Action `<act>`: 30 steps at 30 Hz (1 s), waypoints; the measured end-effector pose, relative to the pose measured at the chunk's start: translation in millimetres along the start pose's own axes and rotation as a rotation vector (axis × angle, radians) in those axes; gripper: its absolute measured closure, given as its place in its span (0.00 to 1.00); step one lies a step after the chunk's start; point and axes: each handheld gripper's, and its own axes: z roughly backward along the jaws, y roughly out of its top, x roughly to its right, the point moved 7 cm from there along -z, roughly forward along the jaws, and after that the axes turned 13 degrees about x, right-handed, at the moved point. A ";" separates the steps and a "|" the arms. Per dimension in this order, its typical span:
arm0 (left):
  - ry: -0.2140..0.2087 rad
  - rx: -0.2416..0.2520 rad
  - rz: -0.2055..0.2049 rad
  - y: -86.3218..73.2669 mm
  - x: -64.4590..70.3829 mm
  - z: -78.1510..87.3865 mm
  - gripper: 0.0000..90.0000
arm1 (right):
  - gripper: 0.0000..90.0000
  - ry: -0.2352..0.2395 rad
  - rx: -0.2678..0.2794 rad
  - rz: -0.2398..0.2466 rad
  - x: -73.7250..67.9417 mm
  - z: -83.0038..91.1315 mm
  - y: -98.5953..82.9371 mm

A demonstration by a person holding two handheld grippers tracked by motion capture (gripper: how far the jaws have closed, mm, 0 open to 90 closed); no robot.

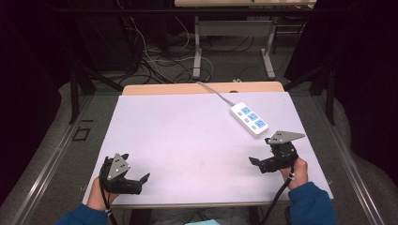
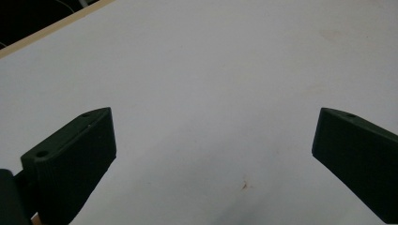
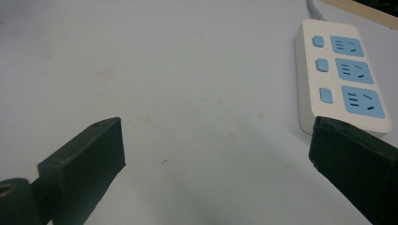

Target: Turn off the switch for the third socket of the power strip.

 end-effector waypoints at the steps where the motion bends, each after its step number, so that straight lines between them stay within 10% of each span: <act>1: 0.000 0.001 0.000 0.1 0.0 0.0 0.00 | 0.04 0.000 -0.004 -0.003 0.7 -0.8 0.3; 30: -0.018 0.003 -0.016 2.4 2.6 -4.1 0.00 | 0.04 -0.029 -0.021 -0.002 37.2 -23.9 21.5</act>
